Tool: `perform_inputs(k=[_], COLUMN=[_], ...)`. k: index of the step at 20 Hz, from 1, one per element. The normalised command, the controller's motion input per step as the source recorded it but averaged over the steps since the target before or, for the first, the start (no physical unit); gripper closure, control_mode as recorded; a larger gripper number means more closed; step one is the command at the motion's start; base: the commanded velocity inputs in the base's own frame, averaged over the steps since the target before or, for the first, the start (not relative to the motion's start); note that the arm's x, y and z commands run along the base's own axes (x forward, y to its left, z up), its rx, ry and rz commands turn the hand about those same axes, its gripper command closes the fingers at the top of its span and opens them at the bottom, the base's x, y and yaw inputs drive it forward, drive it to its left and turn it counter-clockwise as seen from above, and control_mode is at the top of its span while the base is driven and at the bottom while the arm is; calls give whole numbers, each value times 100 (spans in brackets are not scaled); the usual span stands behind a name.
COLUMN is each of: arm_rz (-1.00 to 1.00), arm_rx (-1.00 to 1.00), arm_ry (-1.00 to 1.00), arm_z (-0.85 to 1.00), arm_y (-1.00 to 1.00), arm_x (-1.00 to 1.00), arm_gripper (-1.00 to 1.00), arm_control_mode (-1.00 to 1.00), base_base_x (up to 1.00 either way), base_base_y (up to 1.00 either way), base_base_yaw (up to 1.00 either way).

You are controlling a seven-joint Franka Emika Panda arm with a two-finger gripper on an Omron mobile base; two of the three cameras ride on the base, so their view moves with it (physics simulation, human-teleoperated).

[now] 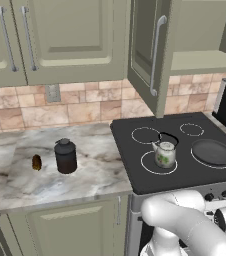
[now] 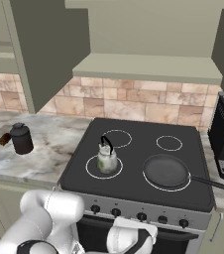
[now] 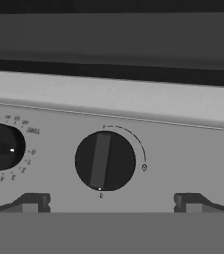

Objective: Pick the pan from the cabinet and place it on the stove. Then turn on the stove burner for the pan.

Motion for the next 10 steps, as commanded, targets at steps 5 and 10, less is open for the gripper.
perform_inputs(k=[5,10], arm_rz=[0,0], arm_rx=[0,0], arm_ry=[-1,-1], arm_z=[-12,-14], arm_y=[0,-5], arm_x=[8,5], arm_gripper=[-100,-100], arm_control_mode=[-100,-100], base_base_x=[0,0], base_base_y=[0,0], base_base_yaw=[0,0])
